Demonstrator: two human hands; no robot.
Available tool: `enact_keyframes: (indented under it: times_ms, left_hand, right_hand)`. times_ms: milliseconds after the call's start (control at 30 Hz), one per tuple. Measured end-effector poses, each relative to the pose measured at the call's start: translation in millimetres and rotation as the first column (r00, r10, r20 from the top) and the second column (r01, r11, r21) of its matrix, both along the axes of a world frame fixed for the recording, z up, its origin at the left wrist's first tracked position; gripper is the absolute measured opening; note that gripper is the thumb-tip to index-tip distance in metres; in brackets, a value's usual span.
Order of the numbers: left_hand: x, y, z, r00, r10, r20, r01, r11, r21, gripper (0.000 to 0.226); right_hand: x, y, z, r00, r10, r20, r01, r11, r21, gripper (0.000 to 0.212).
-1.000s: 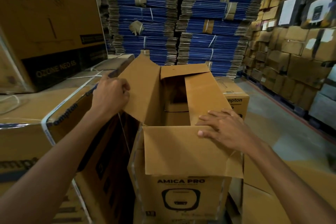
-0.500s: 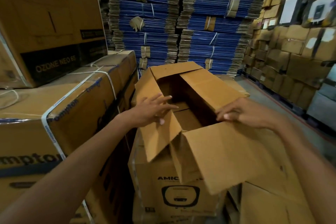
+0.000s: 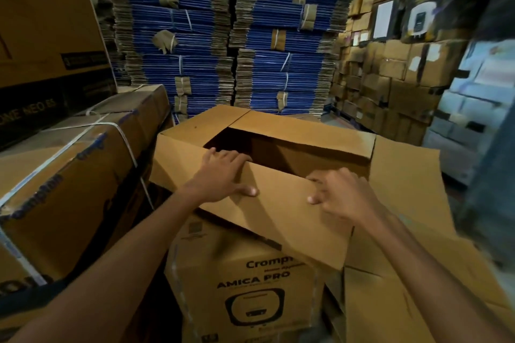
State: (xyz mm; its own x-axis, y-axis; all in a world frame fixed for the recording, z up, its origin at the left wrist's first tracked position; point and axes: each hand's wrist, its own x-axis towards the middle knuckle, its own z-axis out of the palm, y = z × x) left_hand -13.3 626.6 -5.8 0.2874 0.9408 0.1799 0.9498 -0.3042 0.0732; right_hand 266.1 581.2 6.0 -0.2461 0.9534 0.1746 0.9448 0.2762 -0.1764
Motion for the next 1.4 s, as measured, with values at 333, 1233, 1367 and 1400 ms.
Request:
enact_keyframes:
  times_ms: [333,1233,1367,1400]
  left_hand:
    - [25.9,-12.6,-17.5,0.989,0.112,0.099,-0.128,0.975,0.179,0.075]
    - [-59.6,-41.0,81.7,0.684,0.652,-0.327,-0.487,0.742,0.461,0.032]
    - [-83.8,-34.4,66.3,0.62,0.72,-0.311,-0.643,0.694,0.324,0.051]
    - [-88.1,-31.2,59.7,0.634,0.711,-0.305,-0.66,0.702,0.266,0.056]
  right_hand:
    - [2.5,13.4,-5.7,0.995,0.02,-0.094,-0.013,0.997,0.078,0.034]
    - [-50.0,39.7,-67.0,0.946,0.248,-0.21,-0.079,0.802,0.592,0.028]
    - [-49.7,39.4,-67.5,0.948,0.253,-0.193,-0.085,0.787,0.611,0.026]
    - [-49.9,38.7,-67.1,0.949,0.251,-0.189,-0.084,0.781,0.618,0.026]
